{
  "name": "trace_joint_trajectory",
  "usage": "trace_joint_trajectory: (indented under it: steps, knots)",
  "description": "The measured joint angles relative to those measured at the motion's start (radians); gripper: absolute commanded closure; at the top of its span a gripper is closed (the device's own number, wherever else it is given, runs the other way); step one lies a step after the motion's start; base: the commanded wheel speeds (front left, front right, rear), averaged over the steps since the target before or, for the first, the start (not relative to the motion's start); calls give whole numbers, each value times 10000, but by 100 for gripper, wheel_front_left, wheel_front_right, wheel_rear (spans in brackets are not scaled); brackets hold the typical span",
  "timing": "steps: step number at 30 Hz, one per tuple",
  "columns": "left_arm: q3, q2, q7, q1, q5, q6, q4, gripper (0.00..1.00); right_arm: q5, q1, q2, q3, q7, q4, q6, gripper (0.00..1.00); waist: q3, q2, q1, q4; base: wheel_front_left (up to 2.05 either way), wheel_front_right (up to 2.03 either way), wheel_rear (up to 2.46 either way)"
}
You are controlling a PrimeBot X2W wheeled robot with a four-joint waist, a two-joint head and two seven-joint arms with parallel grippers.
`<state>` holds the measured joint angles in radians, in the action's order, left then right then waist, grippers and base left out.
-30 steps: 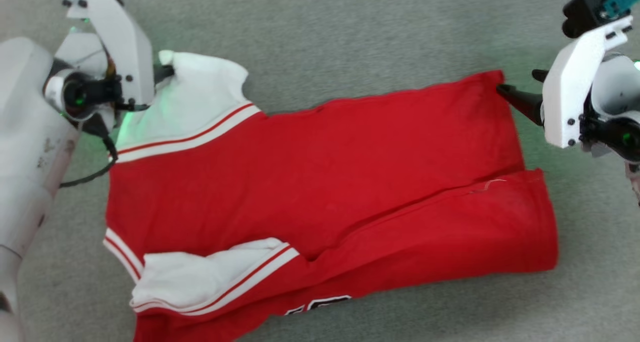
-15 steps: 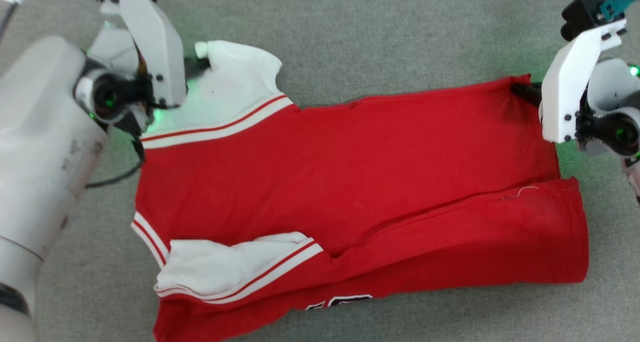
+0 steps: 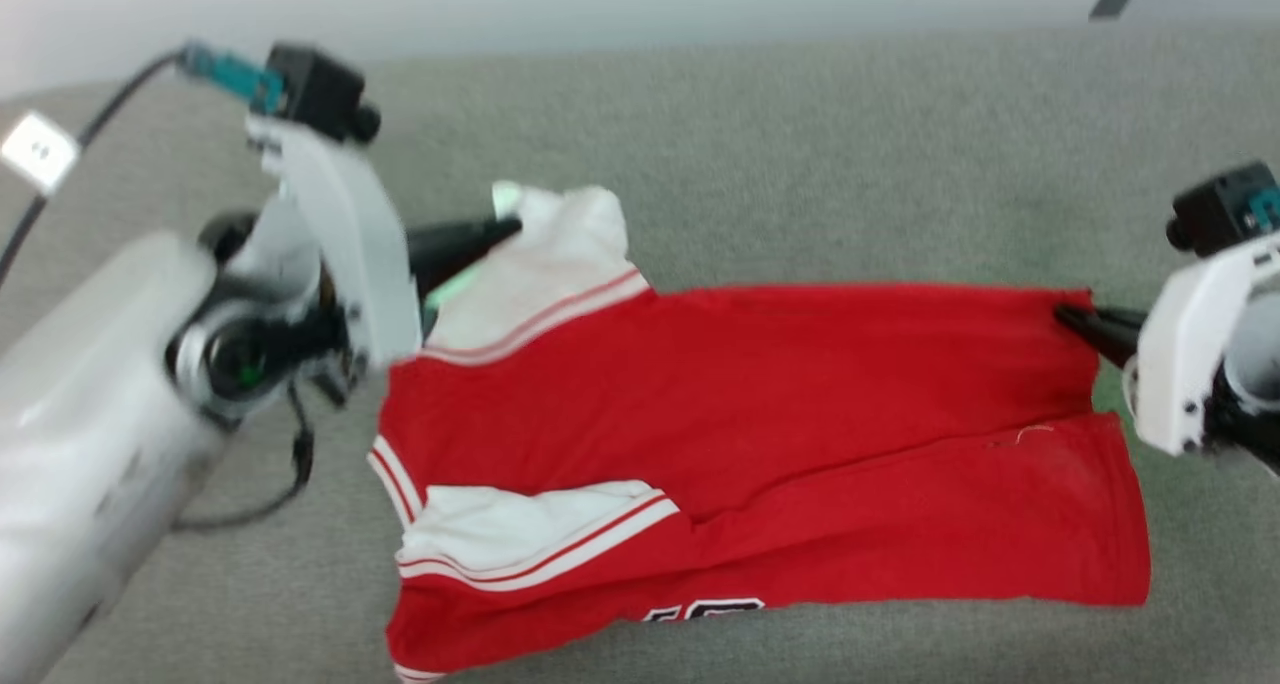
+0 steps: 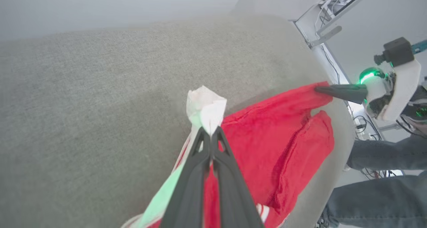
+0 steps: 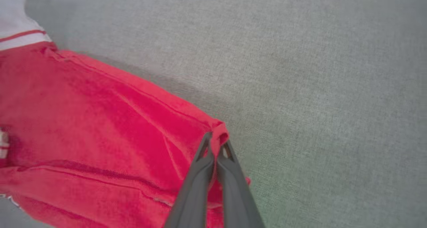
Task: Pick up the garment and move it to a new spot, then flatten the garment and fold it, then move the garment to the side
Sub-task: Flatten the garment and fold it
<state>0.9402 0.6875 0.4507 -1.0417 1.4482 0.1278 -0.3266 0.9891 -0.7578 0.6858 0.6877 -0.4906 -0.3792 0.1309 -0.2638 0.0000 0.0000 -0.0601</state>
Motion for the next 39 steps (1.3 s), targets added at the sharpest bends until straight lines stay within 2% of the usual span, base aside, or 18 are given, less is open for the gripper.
trace_joint_trajectory:
  steps: [5, 8, 12, 15, 21, 26, 28, 29, 33, 34, 35, 36, 37, 38, 39]
  knots:
    - [-23, 1271, -1294, 1616, 232, 2, 2610, 100, 119, 1158, 667, -125, 405, 945, 0, 100, 690, 0, 0, 246, 0, 0, 0]
    - [-10, 1967, -2190, 2667, 265, 2, 3570, 100, 192, 1987, 1024, -414, 619, 1336, 0, 100, 950, 0, 0, 439, 0, 0, 0]
    - [219, 2445, -3095, 3884, 230, 2, 4382, 100, 334, 3072, 1338, -913, 780, 1645, 0, 100, 1137, 0, 0, 750, 0, 0, 0]
    - [324, 2742, -3726, 4624, 234, 10, 4426, 100, 431, 3800, 1394, -1430, 959, 1699, 0, 100, 1207, 0, 0, 943, 0, 0, 0]
    - [711, 2585, -4514, 5622, 311, 10, 3812, 100, 167, 4684, 1108, -2167, 1183, 1448, 0, 100, 1004, 0, 0, 1091, 0, 0, 0]
    - [1005, 1630, -4694, 5603, 199, 10, 2600, 100, -245, 4797, 508, -2443, 1342, 1009, 0, 100, 743, 0, 0, 1201, 0, 0, 0]
    - [1014, 1463, -4753, 5537, 199, 10, 2272, 100, -299, 4774, 430, -2474, 1423, 878, 0, 100, 686, 0, 0, 1226, 0, 0, 0]
    - [1108, 1091, -4809, 5363, 138, 10, 1760, 100, -408, 4671, 278, -2518, 1538, 639, 0, 100, 577, 1, 0, 1271, 0, 0, 0]
    - [1308, 533, -4982, 5206, 121, 10, 1160, 100, -575, 4429, 105, -2512, 1728, 343, 2, 100, 404, 0, 0, 1320, 0, 0, 0]
    - [1348, 477, -5014, 5145, 102, 10, 1051, 90, -585, 4375, 84, -2500, 1747, 309, 2, 100, 381, 1, 0, 1332, 0, 0, 0]
    - [1400, 418, -5064, 5082, 67, 10, 951, 76, -591, 4349, 61, -2493, 1847, 293, 2, 100, 372, 0, 0, 1346, 0, 0, 0]
    - [1419, 382, -5156, 5051, 35, 12, 880, 59, -627, 4335, 19, -2508, 1952, 261, 2, 79, 378, 0, 0, 1348, 0, 0, 0]
    - [1425, 355, -5260, 5029, 29, 10, 861, 48, -648, 4320, -21, -2520, 2019, 228, 2, 25, 398, 1, 0, 1345, 0, 0, 0]
    - [1432, 339, -5338, 5001, 38, 10, 869, 18, -673, 4315, -29, -2516, 2052, 222, 2, 0, 431, 0, 0, 1343, 0, 0, 0]
    - [1452, 339, -5415, 4973, 40, 12, 897, 0, -685, 4315, -27, -2514, 2098, 247, 2, 0, 473, 0, 0, 1342, 0, 0, 0]
